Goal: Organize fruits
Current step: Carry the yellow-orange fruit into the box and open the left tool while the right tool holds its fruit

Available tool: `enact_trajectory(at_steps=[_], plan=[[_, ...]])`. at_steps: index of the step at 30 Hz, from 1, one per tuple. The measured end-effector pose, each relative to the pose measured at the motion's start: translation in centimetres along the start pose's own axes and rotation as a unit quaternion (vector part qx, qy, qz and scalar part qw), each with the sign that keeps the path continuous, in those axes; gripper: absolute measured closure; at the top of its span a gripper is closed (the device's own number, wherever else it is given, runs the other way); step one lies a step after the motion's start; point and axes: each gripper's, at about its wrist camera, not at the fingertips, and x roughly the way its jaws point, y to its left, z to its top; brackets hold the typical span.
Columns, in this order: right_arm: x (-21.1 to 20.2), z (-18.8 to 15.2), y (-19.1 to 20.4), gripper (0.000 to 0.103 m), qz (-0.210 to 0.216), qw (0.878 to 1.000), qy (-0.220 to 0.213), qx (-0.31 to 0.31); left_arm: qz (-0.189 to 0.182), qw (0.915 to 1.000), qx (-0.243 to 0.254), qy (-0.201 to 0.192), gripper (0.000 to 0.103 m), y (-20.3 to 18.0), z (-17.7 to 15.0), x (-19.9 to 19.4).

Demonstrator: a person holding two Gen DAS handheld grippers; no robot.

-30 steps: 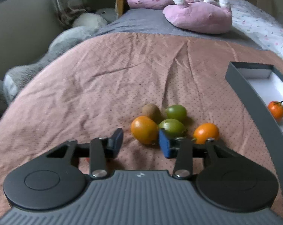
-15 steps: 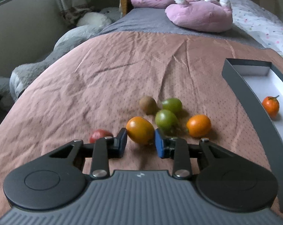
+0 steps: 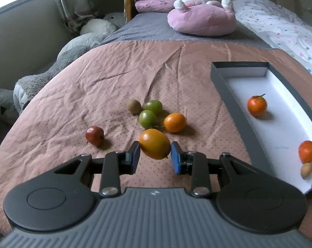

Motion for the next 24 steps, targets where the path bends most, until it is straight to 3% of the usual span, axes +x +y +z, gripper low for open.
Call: enact_trajectory(at_steps=[13, 24], plan=[[-1.0, 0.1, -0.4, 0.066, 0.006, 1.000, -0.016, 0.010, -0.003, 0.9997, 0.014, -0.018, 0.066, -2.5, 0.8, -3.3], [-3.3, 0.0, -0.6, 0.066, -0.014, 1.000, -0.024, 0.015, -0.049, 0.9981, 0.028, -0.025, 0.066, -5.9, 2.0, -4.7]])
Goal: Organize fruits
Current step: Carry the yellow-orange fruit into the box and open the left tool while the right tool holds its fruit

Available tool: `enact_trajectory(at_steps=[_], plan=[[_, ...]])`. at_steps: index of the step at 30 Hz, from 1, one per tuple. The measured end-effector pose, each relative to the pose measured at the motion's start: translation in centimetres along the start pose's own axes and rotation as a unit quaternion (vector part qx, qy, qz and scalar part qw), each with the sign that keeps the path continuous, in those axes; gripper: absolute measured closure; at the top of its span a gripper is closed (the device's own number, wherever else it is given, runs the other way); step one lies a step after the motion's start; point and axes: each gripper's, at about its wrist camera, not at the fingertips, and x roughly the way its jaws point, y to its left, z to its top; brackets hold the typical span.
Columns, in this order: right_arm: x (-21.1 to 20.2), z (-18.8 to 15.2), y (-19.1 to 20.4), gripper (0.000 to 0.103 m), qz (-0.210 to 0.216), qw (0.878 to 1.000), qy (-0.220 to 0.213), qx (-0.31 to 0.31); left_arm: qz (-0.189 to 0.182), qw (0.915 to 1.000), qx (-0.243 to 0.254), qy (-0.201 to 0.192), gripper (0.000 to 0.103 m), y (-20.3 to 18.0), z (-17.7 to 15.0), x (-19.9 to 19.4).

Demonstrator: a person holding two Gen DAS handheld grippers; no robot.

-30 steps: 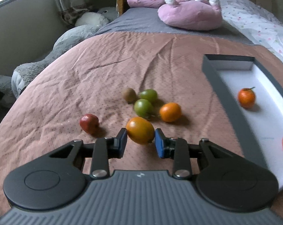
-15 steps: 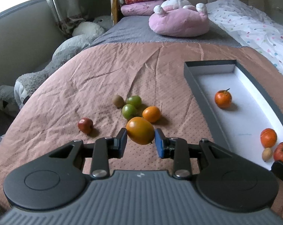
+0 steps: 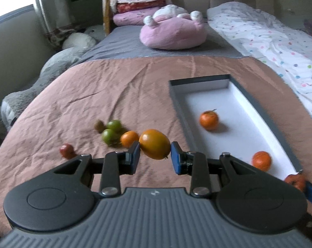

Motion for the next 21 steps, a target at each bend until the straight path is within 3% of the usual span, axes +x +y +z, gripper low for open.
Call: enact_trajectory(at_steps=[11, 21], plan=[[1.1, -0.2, -0.4, 0.066, -0.016, 1.000, 0.010, 0.007, -0.041, 0.9988, 0.024, 0.003, 0.066, -4.8, 1.7, 1.2], [2.0, -0.1, -0.8, 0.066, -0.025, 0.999, 0.022, 0.016, -0.052, 0.9977, 0.041, 0.010, 0.065, -7.8, 2.4, 3.7]])
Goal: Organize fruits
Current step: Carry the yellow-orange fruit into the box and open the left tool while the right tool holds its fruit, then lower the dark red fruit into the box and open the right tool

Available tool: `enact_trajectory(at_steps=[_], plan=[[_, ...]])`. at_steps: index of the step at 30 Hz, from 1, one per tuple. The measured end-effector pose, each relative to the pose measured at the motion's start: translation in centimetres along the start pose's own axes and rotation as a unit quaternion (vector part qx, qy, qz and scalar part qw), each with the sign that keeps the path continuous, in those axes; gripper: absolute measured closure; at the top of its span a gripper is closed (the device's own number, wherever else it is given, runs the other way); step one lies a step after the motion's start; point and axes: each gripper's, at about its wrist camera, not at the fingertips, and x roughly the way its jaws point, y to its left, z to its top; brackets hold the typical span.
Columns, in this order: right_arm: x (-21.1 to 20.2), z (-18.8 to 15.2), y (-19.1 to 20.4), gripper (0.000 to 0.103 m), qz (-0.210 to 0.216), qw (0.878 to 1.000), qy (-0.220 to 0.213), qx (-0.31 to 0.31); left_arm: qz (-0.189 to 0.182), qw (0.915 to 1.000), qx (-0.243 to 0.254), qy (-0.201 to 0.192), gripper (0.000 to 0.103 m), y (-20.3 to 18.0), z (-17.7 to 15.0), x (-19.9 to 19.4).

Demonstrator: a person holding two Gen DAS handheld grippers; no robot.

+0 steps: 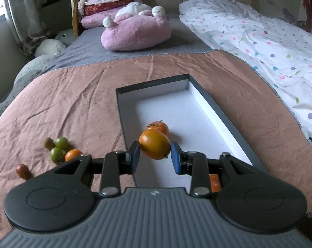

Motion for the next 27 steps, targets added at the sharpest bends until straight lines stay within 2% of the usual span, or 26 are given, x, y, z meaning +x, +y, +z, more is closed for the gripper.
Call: enact_trajectory(at_steps=[14, 27], plan=[[0.7, 0.2, -0.4, 0.066, -0.005, 1.000, 0.009, 0.013, -0.004, 0.9998, 0.004, 0.021, 0.065, -0.6, 0.6, 3.2], [1.3, 0.3, -1.1, 0.066, -0.002, 1.000, -0.005, 0.013, 0.007, 0.9997, -0.006, 0.021, 0.065, 0.2, 0.6, 1.6]])
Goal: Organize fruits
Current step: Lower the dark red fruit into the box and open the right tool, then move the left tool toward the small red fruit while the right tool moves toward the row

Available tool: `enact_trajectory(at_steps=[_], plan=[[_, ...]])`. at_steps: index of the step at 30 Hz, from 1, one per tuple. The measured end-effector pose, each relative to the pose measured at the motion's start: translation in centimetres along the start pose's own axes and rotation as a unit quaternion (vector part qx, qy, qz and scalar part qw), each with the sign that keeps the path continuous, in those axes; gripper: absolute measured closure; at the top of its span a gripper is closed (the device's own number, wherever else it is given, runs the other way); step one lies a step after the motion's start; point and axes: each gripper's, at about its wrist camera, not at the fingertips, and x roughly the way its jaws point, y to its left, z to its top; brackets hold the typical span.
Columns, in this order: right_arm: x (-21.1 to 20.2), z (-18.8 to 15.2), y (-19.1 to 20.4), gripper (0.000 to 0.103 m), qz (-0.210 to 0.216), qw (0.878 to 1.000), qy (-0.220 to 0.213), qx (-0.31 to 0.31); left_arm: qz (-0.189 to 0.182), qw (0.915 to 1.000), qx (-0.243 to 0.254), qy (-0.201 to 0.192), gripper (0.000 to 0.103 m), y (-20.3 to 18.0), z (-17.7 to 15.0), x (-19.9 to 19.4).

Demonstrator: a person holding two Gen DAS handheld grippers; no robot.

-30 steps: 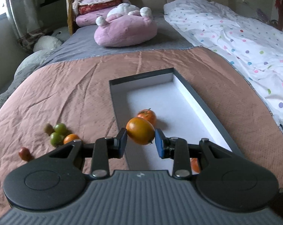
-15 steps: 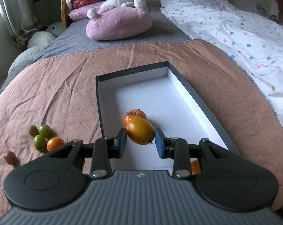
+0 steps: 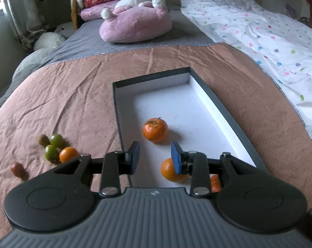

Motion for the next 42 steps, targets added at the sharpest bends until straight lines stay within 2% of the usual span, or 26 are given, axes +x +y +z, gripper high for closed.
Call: enact_trajectory(at_steps=[5, 15, 22, 27, 31, 32, 34, 35, 38, 40, 42], plan=[[1.0, 0.2, -0.6, 0.066, -0.002, 1.000, 0.008, 0.008, 0.009, 0.9997, -0.023, 0.003, 0.065, 1.2, 0.0, -1.3], [2.3, 0.5, -0.3, 0.065, -0.002, 1.000, 0.014, -0.008, 0.017, 0.9983, -0.054, -0.016, 0.065, 4.4, -0.3, -4.3], [3.7, 2.4, 0.9, 0.065, -0.002, 0.999, 0.011, -0.031, 0.025, 0.9979, -0.057, -0.020, 0.065, 5.7, -0.8, -5.0], [6.4, 4.3, 1.5, 0.065, -0.015, 0.998, 0.035, -0.044, 0.028, 0.9981, -0.051, -0.023, 0.064, 6.5, -1.1, -5.3], [7.7, 4.6, 1.8, 0.065, -0.042, 0.996, 0.057, -0.053, 0.022, 0.9982, -0.050, -0.025, 0.064, 7.3, -1.3, -5.6], [7.7, 4.6, 1.8, 0.064, -0.047, 0.996, 0.057, -0.051, 0.022, 0.9982, -0.050, -0.025, 0.064, 7.4, -1.4, -5.6], [7.4, 4.6, 1.9, 0.040, -0.054, 0.996, 0.051, -0.051, 0.020, 0.9980, -0.053, -0.027, 0.064, 7.9, -1.5, -5.8], [7.1, 4.5, 2.0, 0.036, -0.059, 0.996, 0.045, -0.054, 0.020, 0.9979, -0.056, -0.027, 0.064, 8.0, -1.5, -5.8], [6.3, 4.5, 2.2, 0.034, -0.060, 0.996, 0.036, -0.055, 0.019, 0.9972, -0.068, -0.025, 0.063, 9.0, -1.7, -6.0], [5.5, 4.5, 2.6, 0.034, -0.055, 0.997, 0.031, -0.045, 0.025, 0.9964, -0.077, -0.025, 0.049, 9.7, -1.7, -6.2], [4.5, 4.4, 3.2, 0.034, -0.051, 0.998, 0.026, -0.036, 0.032, 0.9952, -0.088, -0.030, 0.047, 10.7, -1.9, -6.5]])
